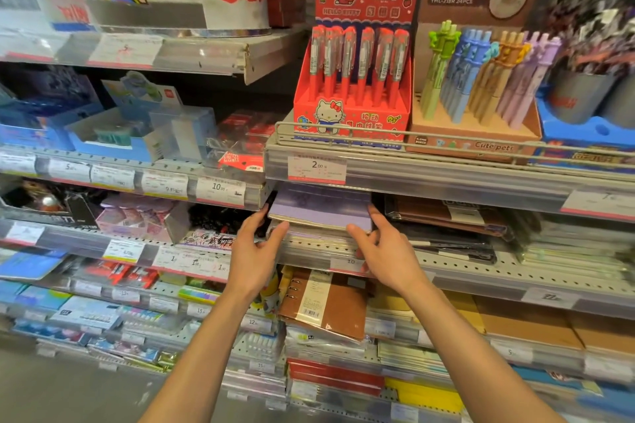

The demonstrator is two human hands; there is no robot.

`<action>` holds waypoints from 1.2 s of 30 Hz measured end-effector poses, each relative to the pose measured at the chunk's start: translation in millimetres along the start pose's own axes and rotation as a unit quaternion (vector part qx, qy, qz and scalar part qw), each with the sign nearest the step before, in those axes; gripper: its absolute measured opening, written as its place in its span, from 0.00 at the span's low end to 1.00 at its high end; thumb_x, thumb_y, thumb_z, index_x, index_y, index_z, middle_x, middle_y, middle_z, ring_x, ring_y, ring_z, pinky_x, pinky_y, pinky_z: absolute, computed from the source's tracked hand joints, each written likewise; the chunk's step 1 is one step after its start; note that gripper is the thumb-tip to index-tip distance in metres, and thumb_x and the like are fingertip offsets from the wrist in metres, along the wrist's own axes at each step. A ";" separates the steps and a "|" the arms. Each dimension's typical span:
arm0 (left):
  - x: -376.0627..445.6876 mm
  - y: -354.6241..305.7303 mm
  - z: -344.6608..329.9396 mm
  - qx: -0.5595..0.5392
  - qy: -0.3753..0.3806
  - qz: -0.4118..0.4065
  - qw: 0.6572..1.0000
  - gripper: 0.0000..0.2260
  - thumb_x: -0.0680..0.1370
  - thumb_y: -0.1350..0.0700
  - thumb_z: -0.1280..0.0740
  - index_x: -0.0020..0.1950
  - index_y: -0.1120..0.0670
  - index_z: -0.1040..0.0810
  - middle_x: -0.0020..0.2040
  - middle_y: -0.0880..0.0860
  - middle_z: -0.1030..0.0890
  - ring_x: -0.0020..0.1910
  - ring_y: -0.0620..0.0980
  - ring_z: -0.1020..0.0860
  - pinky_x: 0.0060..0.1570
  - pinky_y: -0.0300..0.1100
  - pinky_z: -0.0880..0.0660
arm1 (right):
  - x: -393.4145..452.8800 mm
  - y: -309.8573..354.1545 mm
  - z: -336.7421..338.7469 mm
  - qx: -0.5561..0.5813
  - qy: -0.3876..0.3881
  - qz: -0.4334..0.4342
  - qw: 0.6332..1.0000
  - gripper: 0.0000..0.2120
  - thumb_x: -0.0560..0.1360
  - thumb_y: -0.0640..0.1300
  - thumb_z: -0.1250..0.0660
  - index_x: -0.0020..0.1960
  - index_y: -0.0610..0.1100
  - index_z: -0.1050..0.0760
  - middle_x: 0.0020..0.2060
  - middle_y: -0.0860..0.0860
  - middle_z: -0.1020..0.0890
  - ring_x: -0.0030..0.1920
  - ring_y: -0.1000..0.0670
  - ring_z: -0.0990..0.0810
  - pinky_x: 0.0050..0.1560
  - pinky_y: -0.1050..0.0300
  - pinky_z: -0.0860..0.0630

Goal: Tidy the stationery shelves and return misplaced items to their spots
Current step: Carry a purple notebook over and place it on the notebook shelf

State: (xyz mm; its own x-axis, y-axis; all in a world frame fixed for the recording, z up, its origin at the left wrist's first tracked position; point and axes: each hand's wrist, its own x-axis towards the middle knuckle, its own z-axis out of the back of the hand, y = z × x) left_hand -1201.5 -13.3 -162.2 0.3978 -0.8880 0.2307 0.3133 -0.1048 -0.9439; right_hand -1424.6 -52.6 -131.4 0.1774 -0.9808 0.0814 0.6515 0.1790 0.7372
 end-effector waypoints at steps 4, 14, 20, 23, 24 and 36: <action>9.0 1.5 -5.8 -0.017 0.005 -0.002 1.000 0.23 0.80 0.46 0.35 0.76 0.45 0.33 0.70 0.46 0.28 0.68 0.44 0.30 0.60 0.33 0.34 | 5.9 0.9 -1.0 -0.021 0.022 -0.014 0.999 0.32 0.80 0.62 0.43 0.80 0.52 0.47 0.33 0.52 0.15 0.34 0.55 0.16 0.47 0.47 0.17; 22.7 10.9 -14.6 -0.031 -0.014 0.014 0.999 0.24 0.79 0.44 0.34 0.75 0.45 0.31 0.65 0.54 0.29 0.66 0.52 0.27 0.70 0.47 0.32 | 11.0 1.3 -7.9 0.018 0.039 -0.041 0.998 0.32 0.82 0.60 0.43 0.81 0.54 0.51 0.32 0.51 0.14 0.30 0.52 0.16 0.42 0.49 0.15; 26.1 14.2 -15.6 -0.018 -0.018 0.014 1.000 0.24 0.79 0.43 0.34 0.74 0.44 0.30 0.65 0.53 0.29 0.66 0.52 0.27 0.71 0.48 0.33 | 13.4 2.1 -9.9 0.027 0.043 -0.053 0.997 0.32 0.82 0.59 0.43 0.81 0.52 0.50 0.33 0.50 0.14 0.30 0.52 0.15 0.40 0.51 0.15; 25.8 13.2 -16.8 -0.008 -0.017 0.012 1.000 0.24 0.80 0.43 0.35 0.75 0.45 0.31 0.64 0.54 0.30 0.66 0.52 0.28 0.65 0.40 0.33 | 15.1 0.0 -11.4 0.032 0.041 -0.052 0.997 0.31 0.82 0.59 0.44 0.81 0.53 0.51 0.33 0.50 0.14 0.31 0.52 0.15 0.40 0.50 0.15; 25.4 13.2 -17.4 -0.005 -0.015 0.011 1.000 0.24 0.80 0.44 0.35 0.75 0.45 0.32 0.65 0.54 0.30 0.66 0.51 0.28 0.63 0.38 0.34 | 15.5 -1.0 -11.3 0.036 0.043 -0.052 0.997 0.31 0.82 0.59 0.44 0.81 0.54 0.52 0.32 0.50 0.14 0.31 0.52 0.15 0.40 0.50 0.16; 15.4 6.1 -19.1 0.036 -0.026 -0.006 0.999 0.23 0.82 0.45 0.38 0.77 0.44 0.35 0.61 0.52 0.28 0.50 0.37 0.27 0.46 0.23 0.34 | 14.9 -2.7 -7.9 0.070 0.064 -0.043 0.995 0.33 0.82 0.59 0.44 0.81 0.56 0.57 0.34 0.49 0.14 0.32 0.51 0.15 0.38 0.53 0.16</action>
State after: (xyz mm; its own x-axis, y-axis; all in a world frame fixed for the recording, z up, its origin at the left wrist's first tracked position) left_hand -1209.9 -36.2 -168.9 0.4377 -0.8618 0.2562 0.3782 -0.0821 -0.9221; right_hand -1417.9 -67.1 -137.5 0.2245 -0.9723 -0.0658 0.5611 0.0737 0.8245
